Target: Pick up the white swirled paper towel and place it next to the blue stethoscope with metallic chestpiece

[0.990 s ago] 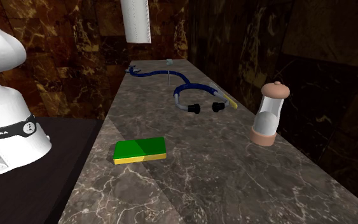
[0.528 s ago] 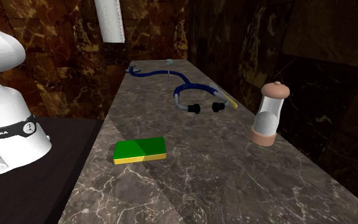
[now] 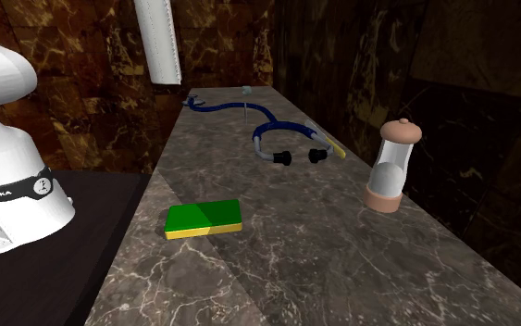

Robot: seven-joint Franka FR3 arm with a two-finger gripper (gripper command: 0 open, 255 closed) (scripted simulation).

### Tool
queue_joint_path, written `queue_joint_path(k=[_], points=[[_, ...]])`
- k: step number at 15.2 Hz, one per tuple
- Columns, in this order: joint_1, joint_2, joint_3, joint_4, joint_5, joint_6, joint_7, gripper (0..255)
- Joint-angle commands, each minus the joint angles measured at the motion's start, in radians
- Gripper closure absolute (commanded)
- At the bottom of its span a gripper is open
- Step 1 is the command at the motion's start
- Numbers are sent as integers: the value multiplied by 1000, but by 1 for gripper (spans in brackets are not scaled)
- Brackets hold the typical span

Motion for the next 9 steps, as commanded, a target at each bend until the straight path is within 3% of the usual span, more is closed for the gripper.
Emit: queue_joint_path(k=[1,9], points=[[0,-11,0,-39,0,29,-2,255],[1,-41,3,-172,3,132,-9,255]])
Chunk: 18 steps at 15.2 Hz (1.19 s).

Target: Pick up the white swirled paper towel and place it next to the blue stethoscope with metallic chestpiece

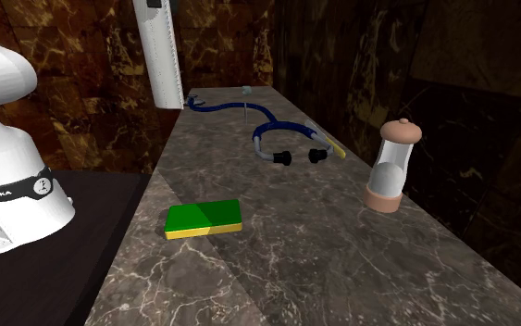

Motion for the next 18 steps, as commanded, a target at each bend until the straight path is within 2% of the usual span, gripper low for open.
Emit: queue_joint_path(k=[1,18], points=[[1,-4,2,-32,1,28,0,255],[3,-19,9,-272,9,253,-14,255]])
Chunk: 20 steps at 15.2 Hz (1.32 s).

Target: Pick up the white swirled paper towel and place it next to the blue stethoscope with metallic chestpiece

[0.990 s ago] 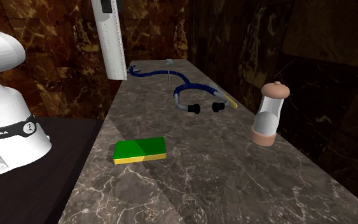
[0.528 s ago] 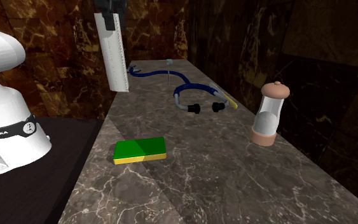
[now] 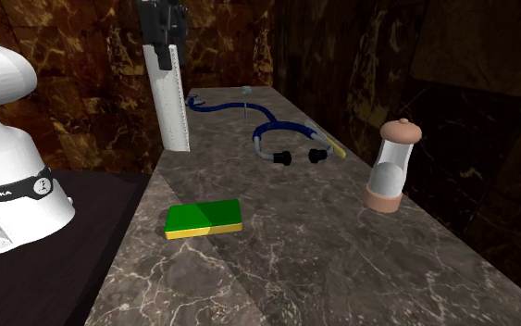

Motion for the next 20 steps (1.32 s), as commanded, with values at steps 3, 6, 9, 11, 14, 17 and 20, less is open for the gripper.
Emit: queue_joint_path(k=[3,6,9,11,14,17,20], points=[[0,5,1,-50,2,55,-4,255],[1,12,3,-85,4,97,-6,255],[2,20,4,-120,6,140,-9,255],[2,28,6,-141,7,169,-10,255],[3,41,7,-173,9,213,-13,255],[3,50,8,-192,11,241,-15,255],[3,50,8,-191,11,241,-15,255]])
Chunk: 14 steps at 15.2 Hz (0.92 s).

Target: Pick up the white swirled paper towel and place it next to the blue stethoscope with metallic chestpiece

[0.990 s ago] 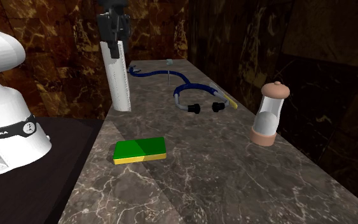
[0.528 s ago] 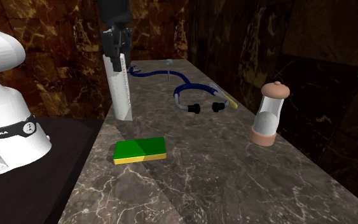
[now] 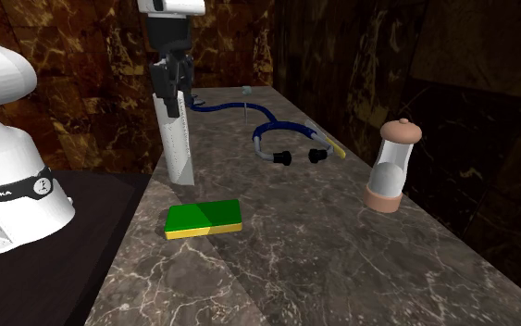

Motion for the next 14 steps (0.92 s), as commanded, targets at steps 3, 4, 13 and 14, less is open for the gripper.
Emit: queue_joint_path(k=[3,4,13,14], points=[[0,1,0,0,0,1,0,255],[0,1,0,0,0,1,0,255],[-4,-27,-7,81,-7,-108,2,0],[-5,-32,-9,105,-9,-136,2,0]])
